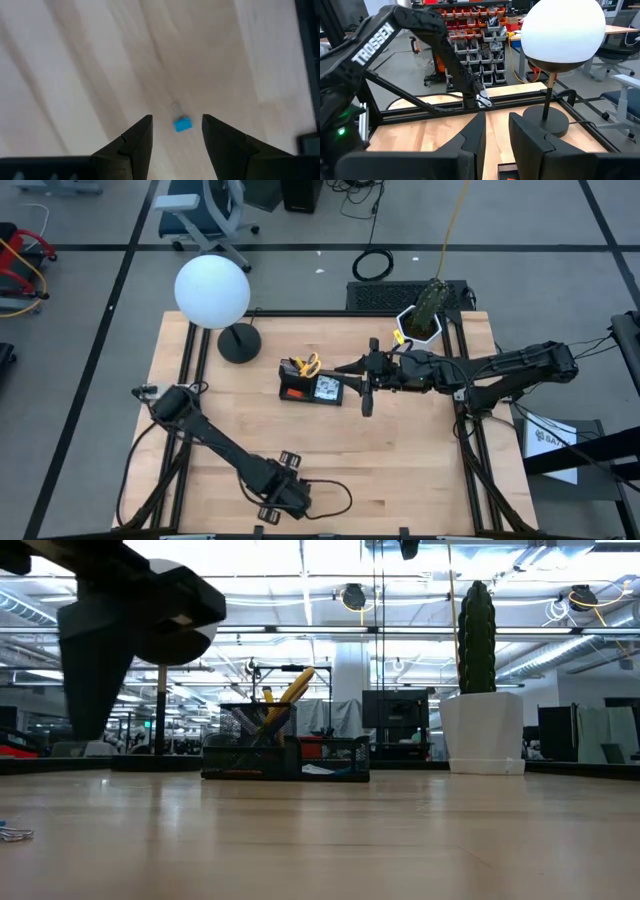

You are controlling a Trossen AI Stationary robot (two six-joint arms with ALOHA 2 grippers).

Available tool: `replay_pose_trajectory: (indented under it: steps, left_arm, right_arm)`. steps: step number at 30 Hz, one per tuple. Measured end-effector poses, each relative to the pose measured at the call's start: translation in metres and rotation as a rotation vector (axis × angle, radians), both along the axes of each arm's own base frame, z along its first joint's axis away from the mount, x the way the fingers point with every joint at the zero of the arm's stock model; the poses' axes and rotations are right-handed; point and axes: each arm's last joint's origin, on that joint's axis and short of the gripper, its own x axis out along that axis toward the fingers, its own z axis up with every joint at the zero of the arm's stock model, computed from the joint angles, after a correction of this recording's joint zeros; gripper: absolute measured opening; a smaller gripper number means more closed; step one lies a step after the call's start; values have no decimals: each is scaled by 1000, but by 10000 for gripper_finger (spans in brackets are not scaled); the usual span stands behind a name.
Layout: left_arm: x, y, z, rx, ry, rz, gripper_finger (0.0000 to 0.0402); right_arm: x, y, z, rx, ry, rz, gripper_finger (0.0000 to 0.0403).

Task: Pick and place office supplies into organizer
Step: Put the blue binder clip into the desk organizer

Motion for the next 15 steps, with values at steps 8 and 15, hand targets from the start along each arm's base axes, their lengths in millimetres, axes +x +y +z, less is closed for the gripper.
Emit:
replay_pose_trajectory:
  steps: [8,15]
  left_arm:
    - [14,-1,4,-37,19,181,177]
    - [10,-5,5,-37,28,216,177]
  right_arm:
    - [0,0,0,0,0,0,75]
    - [0,0,0,0,0,0,75]
